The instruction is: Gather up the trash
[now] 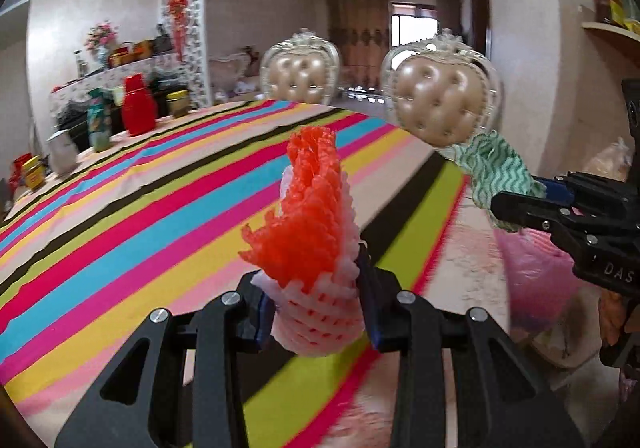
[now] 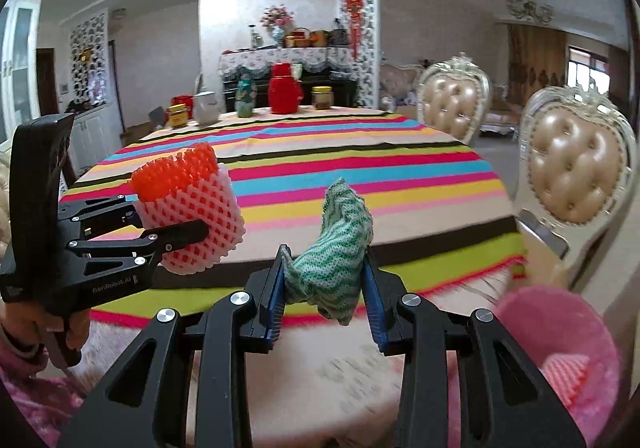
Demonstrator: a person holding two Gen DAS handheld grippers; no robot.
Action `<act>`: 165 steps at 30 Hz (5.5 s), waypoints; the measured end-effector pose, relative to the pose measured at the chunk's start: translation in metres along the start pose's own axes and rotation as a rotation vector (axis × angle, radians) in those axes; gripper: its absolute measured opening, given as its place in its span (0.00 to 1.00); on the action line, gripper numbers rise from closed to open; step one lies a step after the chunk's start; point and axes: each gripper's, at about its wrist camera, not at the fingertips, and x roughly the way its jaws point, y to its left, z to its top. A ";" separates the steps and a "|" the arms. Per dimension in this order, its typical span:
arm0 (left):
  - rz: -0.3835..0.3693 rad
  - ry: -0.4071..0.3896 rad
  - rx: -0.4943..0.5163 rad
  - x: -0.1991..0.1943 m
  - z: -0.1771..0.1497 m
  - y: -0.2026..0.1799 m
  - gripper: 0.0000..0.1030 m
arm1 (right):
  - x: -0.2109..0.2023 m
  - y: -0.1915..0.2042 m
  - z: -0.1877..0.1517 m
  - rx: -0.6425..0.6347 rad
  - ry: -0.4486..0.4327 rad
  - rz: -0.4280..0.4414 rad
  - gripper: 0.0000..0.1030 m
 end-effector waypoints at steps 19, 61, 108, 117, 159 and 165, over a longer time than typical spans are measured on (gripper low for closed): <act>-0.290 -0.014 0.162 0.034 0.031 -0.140 0.34 | -0.082 -0.131 -0.039 0.206 -0.035 -0.318 0.35; -0.443 0.028 0.248 0.139 0.061 -0.218 0.85 | -0.067 -0.211 -0.067 0.482 -0.016 -0.394 0.79; -0.736 -0.015 0.326 0.035 0.024 -0.096 0.96 | -0.150 -0.015 -0.085 0.469 -0.033 -0.897 0.85; -0.741 -0.034 0.373 0.027 0.020 -0.101 0.96 | -0.135 -0.009 -0.092 0.424 0.001 -0.890 0.85; -0.736 -0.011 0.367 0.036 0.018 -0.104 0.96 | -0.129 -0.007 -0.097 0.438 0.010 -0.861 0.85; -0.736 -0.014 0.369 0.036 0.017 -0.104 0.96 | -0.128 -0.007 -0.098 0.440 0.010 -0.859 0.85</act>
